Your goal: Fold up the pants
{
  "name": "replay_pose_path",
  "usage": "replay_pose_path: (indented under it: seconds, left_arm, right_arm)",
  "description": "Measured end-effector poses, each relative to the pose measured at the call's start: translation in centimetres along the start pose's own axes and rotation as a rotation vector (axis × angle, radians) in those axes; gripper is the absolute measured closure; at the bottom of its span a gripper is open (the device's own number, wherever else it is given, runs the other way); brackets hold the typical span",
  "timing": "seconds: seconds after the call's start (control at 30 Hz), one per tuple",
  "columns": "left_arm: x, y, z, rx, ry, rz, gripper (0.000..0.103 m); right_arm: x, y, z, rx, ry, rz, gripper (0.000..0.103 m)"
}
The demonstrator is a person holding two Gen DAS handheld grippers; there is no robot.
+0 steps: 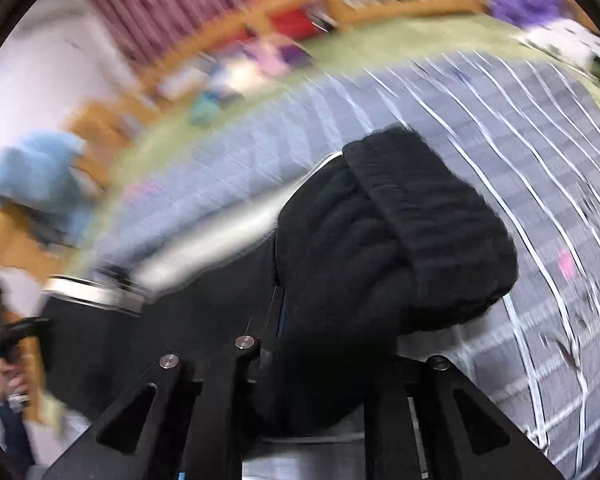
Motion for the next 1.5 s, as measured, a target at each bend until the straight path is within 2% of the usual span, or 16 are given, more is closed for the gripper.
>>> replay_pose_path:
  seconds: [0.1, 0.17, 0.23, 0.4, 0.5, 0.57, 0.63, 0.67, 0.73, 0.8, 0.9, 1.03, 1.13, 1.23, 1.37, 1.5]
  left_arm:
    - [0.2, 1.2, -0.5, 0.029, -0.040, 0.025, 0.056]
    - [0.5, 1.6, -2.6, 0.068, -0.067, 0.038, 0.042]
    - [1.3, 2.1, -5.5, 0.142, -0.074, 0.059, 0.033]
    - [3.5, 3.3, -7.8, 0.230, 0.010, 0.072, 0.021]
    - [4.0, 5.6, -3.1, 0.137, -0.020, 0.065, 0.021]
    - [4.4, 7.0, -0.1, 0.090, -0.049, 0.071, 0.019]
    - [5.4, 6.9, -0.8, 0.119, -0.055, 0.127, 0.019]
    - [5.8, 6.9, -1.2, 0.106, -0.005, 0.125, 0.019]
    - [5.6, 6.6, -1.9, 0.121, 0.045, 0.081, 0.018]
    - [5.2, 6.7, -1.4, 0.106, 0.057, 0.045, 0.018]
    - [6.3, 7.3, -1.6, 0.075, 0.002, 0.165, 0.019]
    - [5.2, 6.6, -4.5, 0.110, 0.135, 0.049, 0.018]
    - [3.9, 5.5, -5.6, 0.150, 0.089, 0.005, 0.018]
    - [2.1, 5.0, -6.1, 0.148, 0.015, -0.049, 0.018]
    - [-0.7, 4.9, -6.0, 0.145, 0.022, -0.096, 0.017]
    - [-2.2, 5.7, -6.2, 0.149, -0.025, -0.080, 0.017]
  right_arm:
    - [2.5, 1.5, -0.1, -0.044, -0.146, 0.116, 0.078]
    - [3.5, 2.1, -1.2, -0.076, -0.135, 0.149, 0.057]
    - [4.0, 2.4, -3.1, -0.022, -0.064, 0.128, 0.042]
    - [5.6, 1.3, -3.6, 0.060, -0.066, 0.231, 0.028]
    - [6.8, 1.1, 0.0, 0.011, -0.128, 0.361, 0.028]
    - [6.7, 0.3, 0.8, 0.030, -0.122, 0.399, 0.061]
    - [5.8, -1.5, -0.8, 0.075, -0.110, 0.308, 0.067]
    - [5.2, -2.9, -3.0, 0.148, -0.171, 0.271, 0.067]
    - [4.9, -3.4, -4.0, 0.161, -0.192, 0.249, 0.066]
    - [5.1, -2.2, -1.8, 0.063, -0.053, 0.171, 0.057]
    - [6.7, 0.4, 0.0, -0.081, 0.041, 0.114, 0.055]
    - [6.6, 0.9, -5.1, -0.008, 0.132, 0.041, 0.051]
    - [2.4, 0.1, -8.4, 0.041, 0.183, -0.070, 0.051]
    - [-5.1, -0.3, -8.4, 0.028, 0.060, -0.165, 0.051]
    - [-15.9, 1.6, -3.2, -0.065, -0.114, -0.287, 0.052]
    - [-22.2, 4.0, 3.7, -0.186, -0.172, -0.365, 0.052]
Point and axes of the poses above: each gripper's, at about its wrist camera, not at the fingertips, and z roughly the way its jaws point, x to its right, y to its underside, the point moved 8 cm from there along z, roughly the way its jaws point, and after that the axes turned 5 degrees about z, right-handed, at the moved point
